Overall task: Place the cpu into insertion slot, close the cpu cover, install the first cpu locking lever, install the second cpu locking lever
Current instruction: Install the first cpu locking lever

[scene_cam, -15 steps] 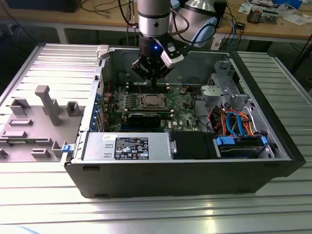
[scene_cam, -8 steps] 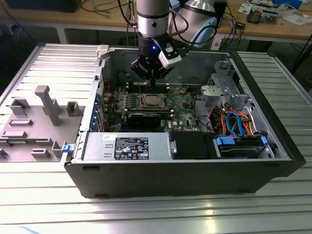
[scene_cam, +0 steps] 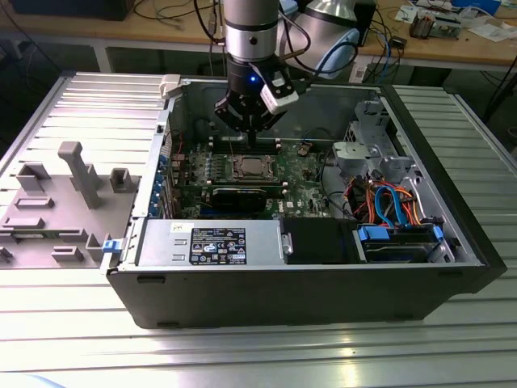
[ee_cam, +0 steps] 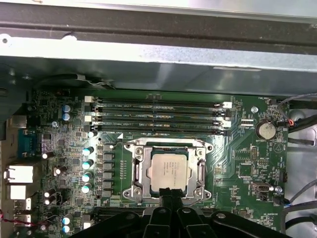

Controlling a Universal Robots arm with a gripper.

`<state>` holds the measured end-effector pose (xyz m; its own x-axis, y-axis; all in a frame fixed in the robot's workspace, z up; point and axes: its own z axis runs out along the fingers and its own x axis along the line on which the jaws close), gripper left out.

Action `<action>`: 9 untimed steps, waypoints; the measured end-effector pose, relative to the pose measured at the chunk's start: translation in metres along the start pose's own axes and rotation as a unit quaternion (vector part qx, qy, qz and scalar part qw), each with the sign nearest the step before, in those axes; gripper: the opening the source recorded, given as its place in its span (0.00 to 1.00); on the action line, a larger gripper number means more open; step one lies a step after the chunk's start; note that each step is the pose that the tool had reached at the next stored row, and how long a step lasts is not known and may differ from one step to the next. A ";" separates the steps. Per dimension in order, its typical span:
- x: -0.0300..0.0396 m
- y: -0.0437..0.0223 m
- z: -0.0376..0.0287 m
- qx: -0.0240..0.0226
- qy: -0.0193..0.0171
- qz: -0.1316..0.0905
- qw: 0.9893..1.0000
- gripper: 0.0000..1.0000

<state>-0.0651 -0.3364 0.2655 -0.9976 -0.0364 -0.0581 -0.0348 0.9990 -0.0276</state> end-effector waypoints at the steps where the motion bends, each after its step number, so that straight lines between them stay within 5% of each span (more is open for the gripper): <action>1: 0.0012 0.0000 -0.0001 0.000 0.000 0.000 1.000 0.11; 9: 0.0119 0.0007 -0.0004 0.001 0.001 0.014 1.000 0.11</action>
<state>-0.0770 -0.3361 0.2651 -0.9983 -0.0081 -0.0574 -0.0065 0.9996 -0.0275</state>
